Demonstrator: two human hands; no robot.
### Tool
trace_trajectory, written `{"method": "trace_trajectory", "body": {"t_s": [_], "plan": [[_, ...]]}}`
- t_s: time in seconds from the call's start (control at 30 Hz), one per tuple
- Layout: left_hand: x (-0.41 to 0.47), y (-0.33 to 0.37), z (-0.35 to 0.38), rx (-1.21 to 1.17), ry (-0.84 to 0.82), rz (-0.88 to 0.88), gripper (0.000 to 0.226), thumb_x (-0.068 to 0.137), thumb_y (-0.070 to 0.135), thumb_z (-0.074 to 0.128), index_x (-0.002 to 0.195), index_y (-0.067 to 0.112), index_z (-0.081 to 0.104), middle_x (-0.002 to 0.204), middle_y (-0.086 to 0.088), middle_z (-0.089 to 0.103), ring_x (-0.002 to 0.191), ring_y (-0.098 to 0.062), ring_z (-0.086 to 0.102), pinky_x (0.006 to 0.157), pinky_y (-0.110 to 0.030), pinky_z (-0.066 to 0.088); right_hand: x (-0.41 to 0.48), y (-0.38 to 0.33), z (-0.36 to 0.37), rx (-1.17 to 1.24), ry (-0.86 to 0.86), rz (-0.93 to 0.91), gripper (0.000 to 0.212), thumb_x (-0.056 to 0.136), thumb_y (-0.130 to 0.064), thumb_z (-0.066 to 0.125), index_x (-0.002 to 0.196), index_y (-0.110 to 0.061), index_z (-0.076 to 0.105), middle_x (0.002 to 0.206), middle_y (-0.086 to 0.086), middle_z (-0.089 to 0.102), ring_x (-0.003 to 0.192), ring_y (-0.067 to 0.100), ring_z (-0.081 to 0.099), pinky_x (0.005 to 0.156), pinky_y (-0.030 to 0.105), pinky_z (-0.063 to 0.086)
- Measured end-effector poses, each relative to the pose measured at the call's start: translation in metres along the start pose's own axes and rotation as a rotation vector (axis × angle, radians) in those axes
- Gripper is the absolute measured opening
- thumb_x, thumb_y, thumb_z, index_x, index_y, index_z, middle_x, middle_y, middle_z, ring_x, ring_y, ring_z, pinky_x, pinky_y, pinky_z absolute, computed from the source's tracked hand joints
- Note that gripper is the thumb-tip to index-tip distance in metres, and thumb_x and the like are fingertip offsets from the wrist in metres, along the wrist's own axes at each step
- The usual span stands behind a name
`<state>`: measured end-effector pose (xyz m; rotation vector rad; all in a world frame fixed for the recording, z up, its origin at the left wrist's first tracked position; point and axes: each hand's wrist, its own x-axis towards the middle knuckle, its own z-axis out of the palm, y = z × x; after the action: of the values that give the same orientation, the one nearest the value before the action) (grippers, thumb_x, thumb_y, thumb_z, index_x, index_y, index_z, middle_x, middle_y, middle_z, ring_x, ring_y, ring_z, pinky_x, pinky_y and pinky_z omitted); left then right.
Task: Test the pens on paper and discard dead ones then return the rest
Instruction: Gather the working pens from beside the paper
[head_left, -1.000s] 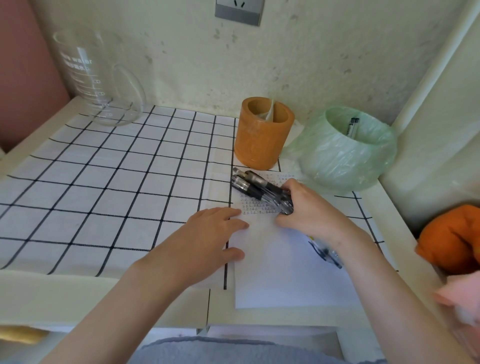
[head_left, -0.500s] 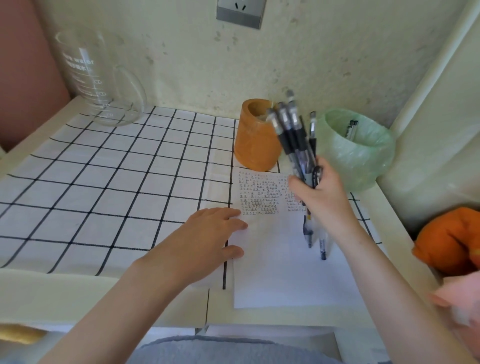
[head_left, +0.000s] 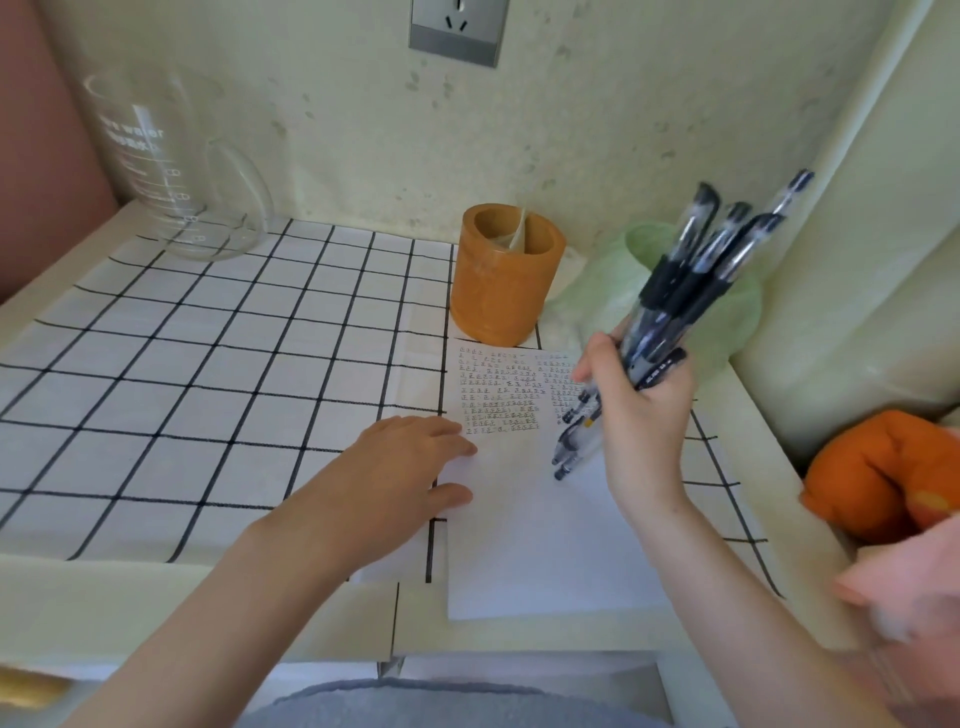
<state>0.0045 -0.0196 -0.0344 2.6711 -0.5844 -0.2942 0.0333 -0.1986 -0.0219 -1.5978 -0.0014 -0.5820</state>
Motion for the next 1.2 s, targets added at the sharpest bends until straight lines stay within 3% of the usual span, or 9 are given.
{"method": "trace_trajectory", "body": {"t_s": [0.2,0.43,0.53,0.67,0.77,0.9,1.0,1.1,1.2], "plan": [[0.0,-0.001,0.0,0.004,0.01,0.002,0.048,0.093,0.041,0.044,0.139,0.034,0.034,0.151,0.015,0.023,0.138,-0.006,0.022,0.111,-0.021,0.014,-0.022,0.025,-0.003,-0.049,-0.13,0.207,0.009,0.084,0.005,0.061,0.079,0.013,0.06,0.057,-0.008,0.063,0.047,0.009,0.049,0.044,0.015,0.042],[-0.001,-0.001,0.001,0.013,0.011,-0.002,0.048,0.093,0.041,0.044,0.14,0.035,0.033,0.152,0.016,0.02,0.138,-0.005,0.019,0.111,-0.021,0.012,-0.015,0.031,-0.011,-0.023,-0.113,0.206,0.006,0.084,0.001,0.063,0.081,-0.003,0.068,0.08,0.005,0.072,0.081,0.021,0.069,0.078,0.025,0.053],[-0.001,-0.001,0.001,0.016,0.016,-0.004,0.048,0.094,0.041,0.044,0.14,0.035,0.033,0.152,0.016,0.02,0.138,-0.004,0.019,0.11,-0.019,0.012,-0.014,0.03,-0.009,0.055,-0.076,0.26,0.008,0.085,0.001,0.062,0.092,0.001,0.067,0.086,0.009,0.072,0.074,0.019,0.071,0.067,0.02,0.052],[0.0,-0.002,0.002,0.026,0.018,-0.009,0.048,0.093,0.041,0.044,0.14,0.035,0.033,0.152,0.017,0.021,0.138,-0.005,0.02,0.11,-0.02,0.013,-0.015,0.032,-0.007,-0.007,-0.107,0.189,0.015,0.085,0.005,0.056,0.073,0.007,0.065,0.065,0.004,0.069,0.066,0.02,0.068,0.066,0.02,0.049],[0.002,-0.001,0.001,0.04,0.04,0.002,0.047,0.094,0.04,0.043,0.14,0.033,0.033,0.15,0.016,0.025,0.136,-0.005,0.024,0.108,-0.018,0.015,-0.014,0.029,-0.007,0.039,-0.101,0.186,0.013,0.087,0.006,0.056,0.076,0.005,0.064,0.066,0.005,0.068,0.065,0.022,0.069,0.064,0.022,0.052],[0.001,-0.001,0.001,0.035,0.118,0.027,0.043,0.097,0.033,0.039,0.14,0.029,0.036,0.147,0.013,0.034,0.132,-0.006,0.034,0.106,-0.016,0.021,-0.013,0.026,-0.007,0.124,-0.108,0.13,0.017,0.09,0.008,0.052,0.089,-0.007,0.061,0.085,0.017,0.069,0.076,0.032,0.07,0.072,0.038,0.058],[0.004,-0.004,0.0,0.012,0.202,0.033,0.041,0.098,0.027,0.037,0.139,0.025,0.038,0.143,0.009,0.041,0.128,-0.009,0.041,0.103,-0.018,0.028,-0.017,0.028,-0.009,0.035,-0.153,0.16,0.028,0.088,0.006,0.056,0.076,-0.019,0.065,0.076,0.013,0.072,0.079,0.029,0.07,0.081,0.043,0.056],[0.002,0.003,-0.007,-0.158,0.306,0.015,0.042,0.097,0.033,0.035,0.14,0.029,0.036,0.143,0.013,0.04,0.126,-0.002,0.04,0.092,-0.007,0.026,-0.017,0.024,-0.01,0.02,-0.177,0.196,0.014,0.087,0.003,0.06,0.077,-0.006,0.062,0.066,0.007,0.07,0.072,0.025,0.07,0.079,0.038,0.057],[0.003,0.017,-0.027,-0.652,0.402,0.027,0.049,0.091,0.049,0.034,0.139,0.04,0.033,0.138,0.027,0.04,0.124,0.015,0.035,0.092,0.0,0.028,-0.02,0.016,-0.005,0.048,-0.201,0.2,0.017,0.087,0.003,0.06,0.076,-0.009,0.059,0.057,0.0,0.063,0.059,0.023,0.067,0.068,0.037,0.056]]}}
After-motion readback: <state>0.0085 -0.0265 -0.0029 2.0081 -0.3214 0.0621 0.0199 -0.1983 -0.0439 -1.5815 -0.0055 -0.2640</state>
